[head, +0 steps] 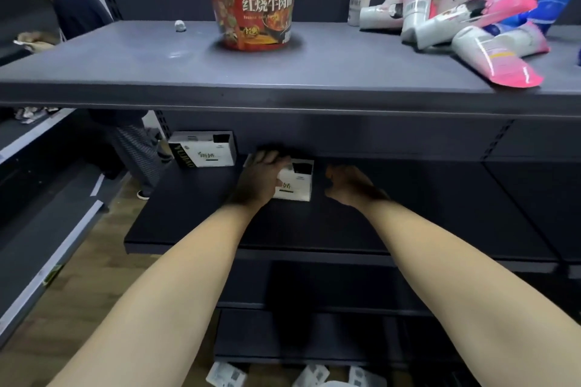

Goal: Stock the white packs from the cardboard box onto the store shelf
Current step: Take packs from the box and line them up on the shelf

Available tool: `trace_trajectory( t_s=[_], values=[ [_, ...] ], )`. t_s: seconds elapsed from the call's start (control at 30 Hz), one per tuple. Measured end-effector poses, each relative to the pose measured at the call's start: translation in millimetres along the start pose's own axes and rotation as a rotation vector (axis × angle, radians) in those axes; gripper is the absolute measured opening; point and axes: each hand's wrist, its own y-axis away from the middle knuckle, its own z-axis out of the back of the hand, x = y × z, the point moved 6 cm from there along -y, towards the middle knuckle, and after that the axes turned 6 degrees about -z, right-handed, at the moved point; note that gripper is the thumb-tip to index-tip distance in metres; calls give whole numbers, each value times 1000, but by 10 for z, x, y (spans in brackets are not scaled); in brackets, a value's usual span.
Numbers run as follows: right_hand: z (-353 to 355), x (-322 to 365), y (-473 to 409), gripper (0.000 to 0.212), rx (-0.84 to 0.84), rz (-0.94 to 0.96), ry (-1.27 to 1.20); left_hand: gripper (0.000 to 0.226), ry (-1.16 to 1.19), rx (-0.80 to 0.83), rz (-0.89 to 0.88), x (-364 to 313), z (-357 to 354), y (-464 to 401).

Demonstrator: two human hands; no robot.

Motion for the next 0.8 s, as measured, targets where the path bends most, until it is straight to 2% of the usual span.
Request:
trace_trajectory(
  t_s=[0.2,0.5,0.63,0.8],
  values=[
    [-74,116,-260,44,-90,-48,40,60,-134,-58,46,194,-108,-260],
    [-227,329,-519,60,-147,-93,37,56,-291,-215,130,639,-204,-457],
    [-319,411,-570,64,-121,-51,2,62,-175,-184,129,818,-286,-562],
    [-350,391,-540,49,-100,-41,-25,61,-158,-112,157,821,-275,-608]
  ],
)
